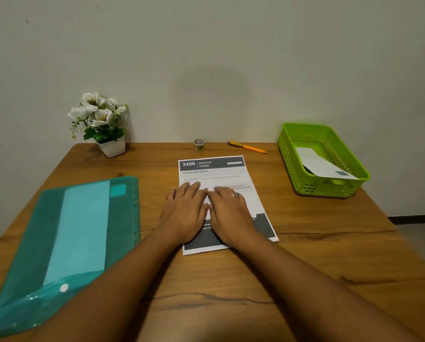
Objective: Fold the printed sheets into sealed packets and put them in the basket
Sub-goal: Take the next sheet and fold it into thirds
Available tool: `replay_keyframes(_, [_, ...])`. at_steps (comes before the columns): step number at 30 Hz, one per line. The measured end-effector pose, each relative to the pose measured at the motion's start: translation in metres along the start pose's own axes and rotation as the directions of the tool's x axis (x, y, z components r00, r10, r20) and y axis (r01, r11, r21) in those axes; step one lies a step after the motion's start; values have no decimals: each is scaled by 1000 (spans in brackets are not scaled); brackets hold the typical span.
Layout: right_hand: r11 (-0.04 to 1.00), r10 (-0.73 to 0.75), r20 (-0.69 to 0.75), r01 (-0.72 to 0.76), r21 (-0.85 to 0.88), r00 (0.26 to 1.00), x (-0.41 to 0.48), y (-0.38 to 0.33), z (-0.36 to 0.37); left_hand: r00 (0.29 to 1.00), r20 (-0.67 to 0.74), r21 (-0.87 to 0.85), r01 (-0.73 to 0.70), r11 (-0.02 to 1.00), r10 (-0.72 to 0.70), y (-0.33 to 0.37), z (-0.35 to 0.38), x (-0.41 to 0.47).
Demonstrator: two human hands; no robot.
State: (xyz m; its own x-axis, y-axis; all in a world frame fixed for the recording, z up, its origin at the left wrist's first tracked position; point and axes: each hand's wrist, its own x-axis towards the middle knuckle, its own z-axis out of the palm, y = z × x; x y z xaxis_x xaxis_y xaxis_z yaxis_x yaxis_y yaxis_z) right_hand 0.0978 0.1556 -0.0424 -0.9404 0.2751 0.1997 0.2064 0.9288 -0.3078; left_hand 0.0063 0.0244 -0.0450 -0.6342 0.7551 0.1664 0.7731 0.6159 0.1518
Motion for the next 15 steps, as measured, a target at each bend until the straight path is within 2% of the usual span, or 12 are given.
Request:
replay_keyframes(8, [999,-20,2,20,31,1000,-5,5,5,996,-40,96,-72,993,76,0,1,-2])
replay_keyframes(15, [999,-17,-9,18,33,1000,-6,4,4,949,-260,113,-155,982,179,5,-5,-9])
